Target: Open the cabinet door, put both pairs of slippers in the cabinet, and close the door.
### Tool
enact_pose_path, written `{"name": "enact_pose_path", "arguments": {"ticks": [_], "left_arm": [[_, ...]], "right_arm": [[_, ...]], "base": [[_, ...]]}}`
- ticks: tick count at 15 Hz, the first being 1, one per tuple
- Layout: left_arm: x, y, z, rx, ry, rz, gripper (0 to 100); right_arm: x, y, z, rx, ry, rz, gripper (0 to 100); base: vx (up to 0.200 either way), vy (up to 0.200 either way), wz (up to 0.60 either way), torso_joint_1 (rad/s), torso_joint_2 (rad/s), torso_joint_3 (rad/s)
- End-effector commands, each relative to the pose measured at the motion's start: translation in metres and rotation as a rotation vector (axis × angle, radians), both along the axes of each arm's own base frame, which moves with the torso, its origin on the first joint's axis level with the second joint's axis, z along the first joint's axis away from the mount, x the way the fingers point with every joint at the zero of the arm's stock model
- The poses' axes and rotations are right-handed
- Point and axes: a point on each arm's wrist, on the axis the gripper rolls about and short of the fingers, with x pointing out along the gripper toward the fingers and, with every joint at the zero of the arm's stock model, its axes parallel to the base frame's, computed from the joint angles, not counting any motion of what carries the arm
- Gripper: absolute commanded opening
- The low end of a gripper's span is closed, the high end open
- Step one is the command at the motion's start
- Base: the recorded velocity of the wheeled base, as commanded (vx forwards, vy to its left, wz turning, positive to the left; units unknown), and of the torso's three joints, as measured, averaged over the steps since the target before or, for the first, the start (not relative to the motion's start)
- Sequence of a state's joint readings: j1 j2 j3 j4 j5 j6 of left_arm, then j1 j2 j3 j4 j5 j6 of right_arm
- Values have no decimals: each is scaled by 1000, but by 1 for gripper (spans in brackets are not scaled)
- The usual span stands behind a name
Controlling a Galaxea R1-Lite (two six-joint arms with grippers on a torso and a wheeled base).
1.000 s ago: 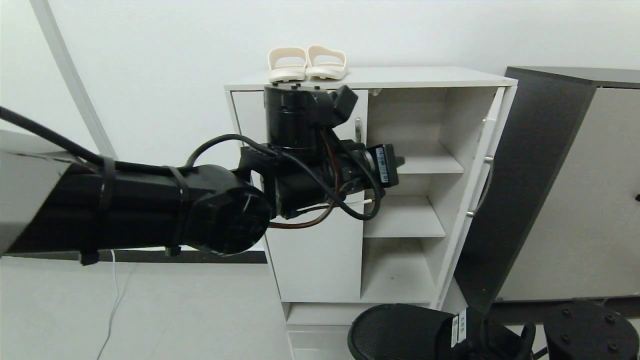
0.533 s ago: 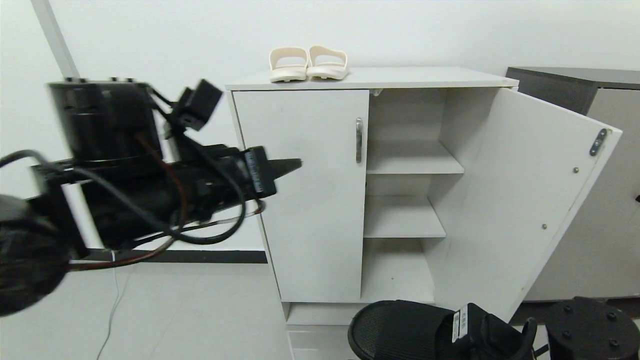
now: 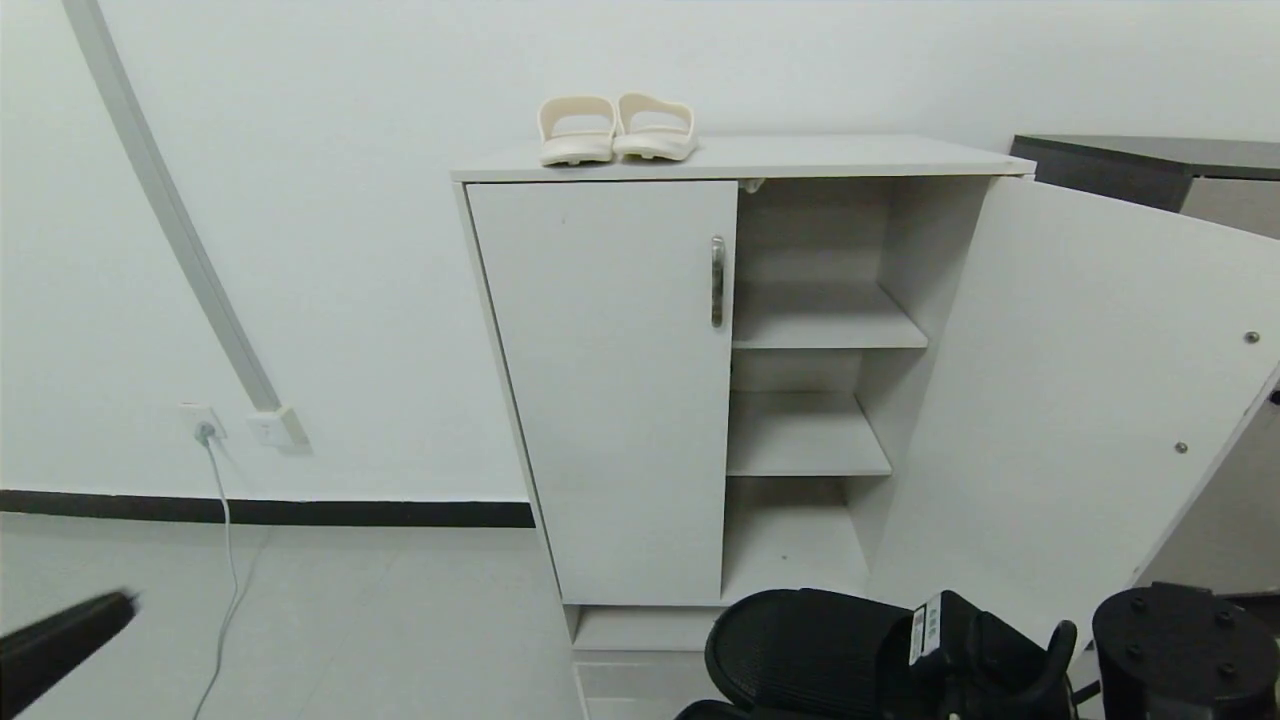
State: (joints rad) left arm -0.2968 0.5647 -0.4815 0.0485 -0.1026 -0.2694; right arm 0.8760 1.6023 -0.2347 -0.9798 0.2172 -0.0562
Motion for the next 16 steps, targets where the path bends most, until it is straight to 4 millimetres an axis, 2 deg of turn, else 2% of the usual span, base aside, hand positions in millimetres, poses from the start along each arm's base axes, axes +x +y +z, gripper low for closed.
{"name": "enact_pose_path", "arguments": {"ticks": [1, 4, 7, 9, 13, 14, 15, 16], "left_arm": [[-66, 15, -72, 126, -73, 343, 0], [-71, 12, -97, 199, -97, 485, 0], [-55, 13, -124, 224, -132, 470, 0], [-50, 11, -126, 205, -223, 433, 0], [-49, 10, -127, 258, -243, 344, 0], [-50, 10, -127, 257, -236, 361, 0], [-49, 13, -132, 282, -167, 489, 0], [-50, 13, -133, 274, -163, 500, 0]], "right_arm": [[2, 0, 2, 9, -8, -8, 0], [2, -1, 4, 15, -13, -10, 0], [1, -2, 5, 19, -17, -11, 0], [1, -2, 5, 19, -17, -11, 0], [1, -2, 6, 19, -20, -12, 0], [1, -2, 5, 19, -19, -11, 0], [1, -2, 5, 19, -18, -13, 0], [1, -2, 6, 21, -21, -12, 0]], "base": [[0, 0, 0, 0, 0, 0], [0, 0, 0, 0, 0, 0], [0, 0, 0, 0, 0, 0], [0, 0, 0, 0, 0, 0], [0, 0, 0, 0, 0, 0], [0, 0, 0, 0, 0, 0], [0, 0, 0, 0, 0, 0], [0, 0, 0, 0, 0, 0]]}}
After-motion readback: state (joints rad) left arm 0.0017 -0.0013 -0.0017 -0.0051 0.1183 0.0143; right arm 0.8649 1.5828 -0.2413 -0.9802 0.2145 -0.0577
